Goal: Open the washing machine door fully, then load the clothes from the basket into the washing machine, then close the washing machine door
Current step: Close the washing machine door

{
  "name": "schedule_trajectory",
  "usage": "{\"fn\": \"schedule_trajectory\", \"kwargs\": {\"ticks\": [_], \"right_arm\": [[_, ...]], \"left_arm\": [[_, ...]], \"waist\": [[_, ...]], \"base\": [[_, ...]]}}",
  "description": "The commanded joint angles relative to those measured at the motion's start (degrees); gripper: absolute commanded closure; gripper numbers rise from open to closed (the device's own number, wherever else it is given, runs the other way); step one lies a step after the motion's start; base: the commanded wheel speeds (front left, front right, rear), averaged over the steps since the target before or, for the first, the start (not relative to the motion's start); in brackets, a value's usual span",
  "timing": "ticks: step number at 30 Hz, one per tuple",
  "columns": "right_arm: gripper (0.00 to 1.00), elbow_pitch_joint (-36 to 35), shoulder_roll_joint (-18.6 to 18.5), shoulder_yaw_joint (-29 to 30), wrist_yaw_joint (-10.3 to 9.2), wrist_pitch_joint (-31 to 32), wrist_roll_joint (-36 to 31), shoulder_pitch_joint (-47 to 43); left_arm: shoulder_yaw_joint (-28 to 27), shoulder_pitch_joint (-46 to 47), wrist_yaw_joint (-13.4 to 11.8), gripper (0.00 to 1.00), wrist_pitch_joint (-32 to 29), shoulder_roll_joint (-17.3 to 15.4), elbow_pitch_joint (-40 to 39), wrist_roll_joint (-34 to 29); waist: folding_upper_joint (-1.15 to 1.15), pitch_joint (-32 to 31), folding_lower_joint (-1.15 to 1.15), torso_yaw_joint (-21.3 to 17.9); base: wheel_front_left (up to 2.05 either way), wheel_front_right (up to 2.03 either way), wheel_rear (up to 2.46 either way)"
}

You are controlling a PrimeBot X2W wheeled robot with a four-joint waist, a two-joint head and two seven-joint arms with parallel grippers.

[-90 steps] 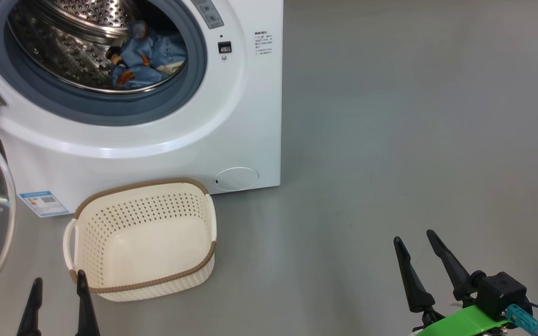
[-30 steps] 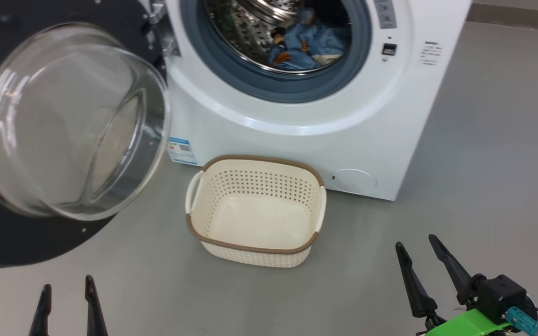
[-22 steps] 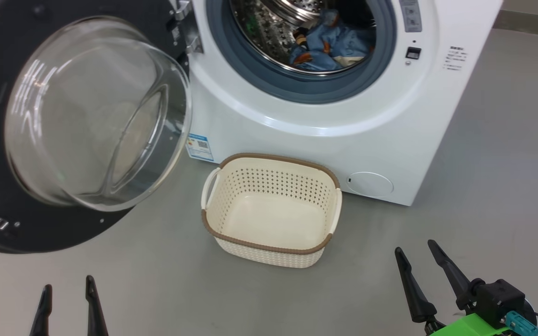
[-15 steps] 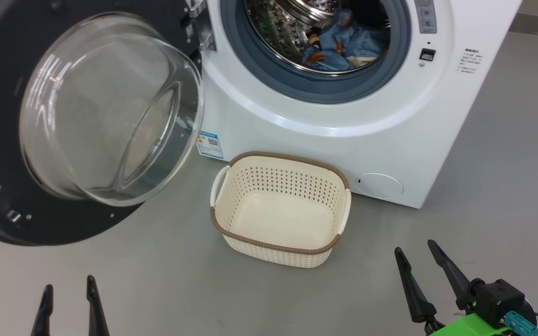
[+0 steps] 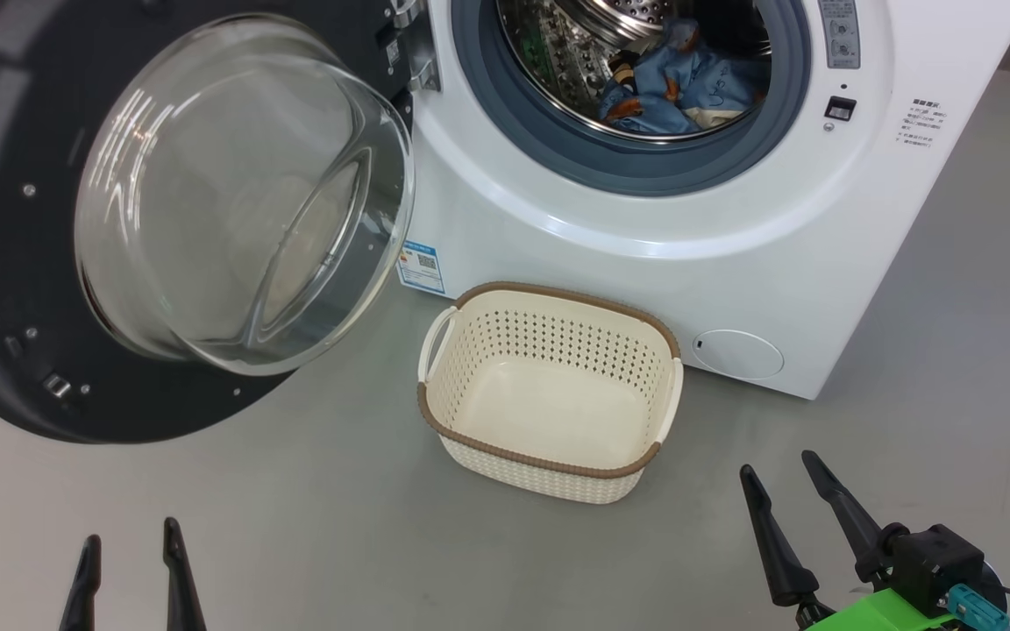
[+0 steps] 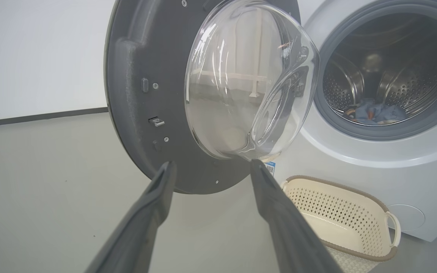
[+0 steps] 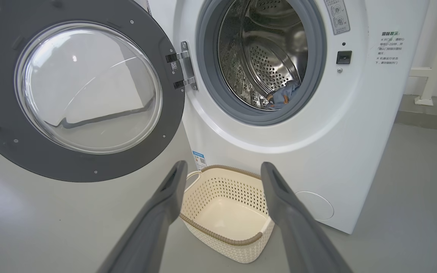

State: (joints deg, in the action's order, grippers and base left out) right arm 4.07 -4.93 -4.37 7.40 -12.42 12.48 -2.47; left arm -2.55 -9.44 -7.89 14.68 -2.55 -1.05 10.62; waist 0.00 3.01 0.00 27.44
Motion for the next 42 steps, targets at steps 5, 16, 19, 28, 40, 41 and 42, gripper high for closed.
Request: {"fn": "schedule_trajectory", "kwargs": {"ticks": [5,16,19,28,40,41,42], "right_arm": [[0.0,-1.4,-0.3,-1.4,0.09,0.1,-0.5,0.6],[0.0,-1.3,-0.5,-1.8,0.09,0.1,-0.4,0.7],[0.0,-1.2,-0.5,-1.8,0.09,0.1,-0.4,0.7],[0.0,-1.4,-0.5,-2.1,0.09,0.0,-0.4,0.6],[0.0,-2.3,-1.1,-1.6,0.09,0.4,-0.3,0.7],[0.0,-2.4,-1.2,-1.5,0.09,0.5,-0.3,0.8],[0.0,-2.5,-1.2,-1.5,0.09,0.5,-0.3,0.8]], "left_arm": [[-1.8,0.8,-0.6,0.0,0.3,-0.3,-1.6,0.2],[-2.0,0.7,-0.5,0.0,0.3,-0.3,-1.6,0.0],[-2.1,0.6,-0.5,0.62,0.3,-0.3,-1.6,0.0],[-4.3,0.7,-0.4,1.0,0.3,-0.3,-3.2,2.0],[-19.8,7.8,3.1,1.0,0.3,-1.4,-7.1,13.7],[-21.1,8.8,3.7,1.0,0.3,-2.1,-6.7,14.7],[-22.4,10.1,4.4,1.0,0.3,-2.9,-6.0,15.7]], "waist": [[0.0,0.0,0.0,0.1],[0.0,0.0,0.0,-0.2],[0.0,-0.1,0.0,-0.3],[0.0,0.1,0.0,-0.6],[0.0,1.7,0.0,-1.1],[0.0,1.8,0.0,-1.1],[0.0,2.0,0.0,-1.2]], "base": [[0.0,0.0,0.0],[0.0,0.0,0.0],[0.0,0.0,0.0],[0.0,0.0,0.0],[0.0,0.0,0.0],[0.0,0.0,0.0],[0.0,0.0,0.0]]}}
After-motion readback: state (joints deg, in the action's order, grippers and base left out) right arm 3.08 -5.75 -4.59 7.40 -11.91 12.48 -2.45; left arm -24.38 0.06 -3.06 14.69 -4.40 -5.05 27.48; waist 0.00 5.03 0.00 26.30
